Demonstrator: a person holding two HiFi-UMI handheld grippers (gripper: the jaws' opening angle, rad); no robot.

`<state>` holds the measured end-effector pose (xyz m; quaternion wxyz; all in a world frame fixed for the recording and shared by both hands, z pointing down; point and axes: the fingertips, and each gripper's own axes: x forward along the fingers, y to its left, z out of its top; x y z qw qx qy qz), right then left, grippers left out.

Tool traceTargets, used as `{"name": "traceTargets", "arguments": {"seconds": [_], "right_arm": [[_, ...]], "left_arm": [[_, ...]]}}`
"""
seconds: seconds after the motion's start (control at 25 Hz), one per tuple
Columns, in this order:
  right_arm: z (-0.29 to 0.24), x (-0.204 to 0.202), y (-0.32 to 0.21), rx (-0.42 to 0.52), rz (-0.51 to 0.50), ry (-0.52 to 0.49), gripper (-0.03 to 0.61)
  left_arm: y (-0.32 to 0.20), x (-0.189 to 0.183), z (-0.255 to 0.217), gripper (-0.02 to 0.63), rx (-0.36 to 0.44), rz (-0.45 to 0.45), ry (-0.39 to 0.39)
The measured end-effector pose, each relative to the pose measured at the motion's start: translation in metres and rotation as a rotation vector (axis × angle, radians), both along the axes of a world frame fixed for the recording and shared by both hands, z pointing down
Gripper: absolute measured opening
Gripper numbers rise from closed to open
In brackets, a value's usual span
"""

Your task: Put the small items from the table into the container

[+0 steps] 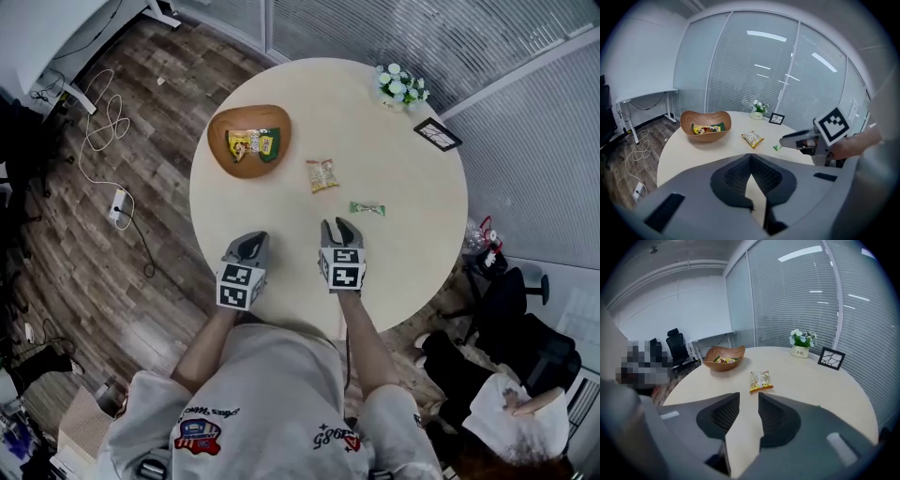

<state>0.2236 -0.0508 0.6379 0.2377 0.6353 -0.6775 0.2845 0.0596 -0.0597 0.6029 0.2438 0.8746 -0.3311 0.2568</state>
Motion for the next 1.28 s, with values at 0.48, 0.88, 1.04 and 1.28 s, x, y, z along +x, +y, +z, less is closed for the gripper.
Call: {"name": "traceTargets", "arguments": {"seconds": [0.48,0.88,1.04,1.28], "right_arm": [[0.064,0.021,-0.115,-0.138,-0.010,0.119,0.268],[0.097,0.025,-0.121,-0.262,0.037,0.169,0.230],[0.098,0.016,-0.110,-0.279,0.012,0.153,0.182],[0.077,0.010,-0.106,-0.244,0.006,0.117,0.153]], "left_arm": [[-0.015,-0.055,0.009,0.006,-0.032,-0.093,-0.035],[-0.027,-0.117,0.024,0.006,-0.070,-0.186,-0.077],[-0.030,-0.121,0.027,0.006,-0.068,-0.183,-0.075],[-0.034,-0.108,0.023,0.006,-0.051,-0.157,-0.054]]}}
